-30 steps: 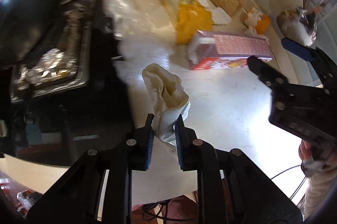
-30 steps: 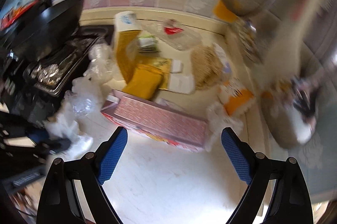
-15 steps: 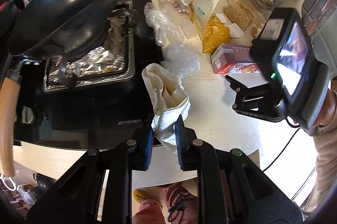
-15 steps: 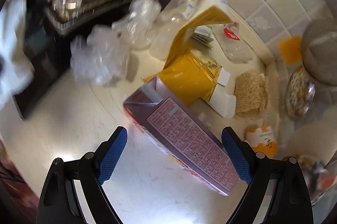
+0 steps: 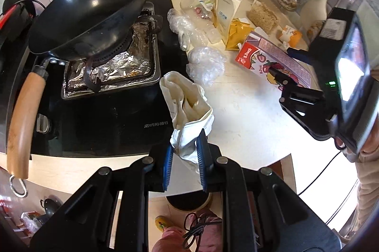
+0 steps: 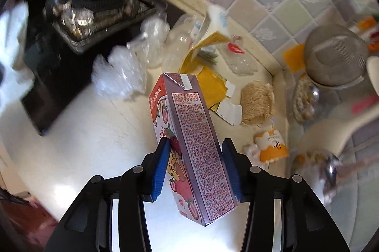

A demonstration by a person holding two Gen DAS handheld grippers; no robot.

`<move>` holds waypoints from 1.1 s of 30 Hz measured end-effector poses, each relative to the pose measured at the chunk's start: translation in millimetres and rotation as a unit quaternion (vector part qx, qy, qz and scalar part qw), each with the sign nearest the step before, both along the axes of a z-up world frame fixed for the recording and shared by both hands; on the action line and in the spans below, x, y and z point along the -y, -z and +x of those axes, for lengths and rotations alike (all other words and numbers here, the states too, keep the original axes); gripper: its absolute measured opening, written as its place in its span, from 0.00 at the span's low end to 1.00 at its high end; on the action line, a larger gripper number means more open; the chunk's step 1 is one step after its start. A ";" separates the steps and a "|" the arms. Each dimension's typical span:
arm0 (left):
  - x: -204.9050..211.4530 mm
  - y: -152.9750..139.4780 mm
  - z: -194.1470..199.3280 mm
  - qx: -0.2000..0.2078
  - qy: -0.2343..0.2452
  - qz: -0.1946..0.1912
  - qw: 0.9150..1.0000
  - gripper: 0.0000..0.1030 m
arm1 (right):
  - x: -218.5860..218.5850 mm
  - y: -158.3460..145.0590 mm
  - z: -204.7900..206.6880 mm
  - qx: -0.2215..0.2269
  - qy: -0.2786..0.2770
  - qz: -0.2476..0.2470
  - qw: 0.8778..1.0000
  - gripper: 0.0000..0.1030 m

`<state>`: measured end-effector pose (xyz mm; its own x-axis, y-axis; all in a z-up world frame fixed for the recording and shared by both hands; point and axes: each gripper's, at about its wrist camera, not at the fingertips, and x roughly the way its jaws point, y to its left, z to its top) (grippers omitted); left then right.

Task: Collect trash
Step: 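Carry the tissue and carton down over the floor trash bin with both tools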

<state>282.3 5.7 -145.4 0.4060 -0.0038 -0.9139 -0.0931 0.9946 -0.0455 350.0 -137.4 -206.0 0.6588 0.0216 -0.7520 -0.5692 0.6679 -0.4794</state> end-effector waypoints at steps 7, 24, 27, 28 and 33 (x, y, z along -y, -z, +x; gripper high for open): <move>-6.6 -21.7 -38.7 0.025 0.039 -0.012 0.999 0.15 | 4.5 -51.1 -65.5 0.004 0.060 0.078 0.995 0.44; -24.5 2.7 -182.6 0.025 0.194 -0.046 0.980 0.15 | -26.3 -28.3 -296.0 -0.068 0.258 0.217 0.939 0.44; -26.6 29.0 -204.7 0.005 0.205 -0.049 0.977 0.15 | -25.4 6.5 -325.1 -0.113 0.299 0.236 0.918 0.44; -27.0 35.3 -207.9 0.002 0.207 -0.052 0.977 0.15 | -25.2 18.8 -334.9 -0.128 0.312 0.239 0.911 0.44; -24.6 83.1 -228.4 -0.017 0.219 -0.053 0.974 0.16 | -17.8 79.2 -372.1 -0.186 0.364 0.238 0.881 0.44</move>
